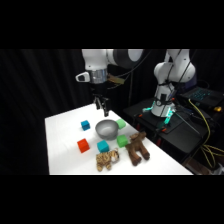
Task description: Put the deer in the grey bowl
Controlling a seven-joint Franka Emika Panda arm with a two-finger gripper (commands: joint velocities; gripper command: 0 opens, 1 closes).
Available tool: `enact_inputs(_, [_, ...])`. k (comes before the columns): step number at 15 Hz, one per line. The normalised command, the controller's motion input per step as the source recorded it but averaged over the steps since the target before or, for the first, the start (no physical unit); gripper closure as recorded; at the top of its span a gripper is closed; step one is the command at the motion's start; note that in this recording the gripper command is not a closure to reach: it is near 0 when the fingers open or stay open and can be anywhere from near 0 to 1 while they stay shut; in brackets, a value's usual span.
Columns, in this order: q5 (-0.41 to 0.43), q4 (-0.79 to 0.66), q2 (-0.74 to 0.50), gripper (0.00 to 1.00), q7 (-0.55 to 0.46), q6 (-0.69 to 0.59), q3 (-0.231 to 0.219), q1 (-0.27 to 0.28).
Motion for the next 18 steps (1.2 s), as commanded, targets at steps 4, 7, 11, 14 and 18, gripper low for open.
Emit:
enact_inputs(4, [0.012,-0.05,-0.06,0.00,0.02,0.00,0.033,-0.008])
enact_inputs(7, [0.041,-0.34,-0.34,0.00,0.11,0.09,0.065,0.037])
enact_inputs(11, [0.094,-0.53,-0.50,0.00,0.15,0.17,0.081,0.066])
enact_inputs(14, [0.148,-0.56,-0.45,0.00,0.16,0.27,0.109,0.103])
enact_inputs(18, [0.197,-0.47,-0.26,0.00,0.10,0.44,0.135,0.146])
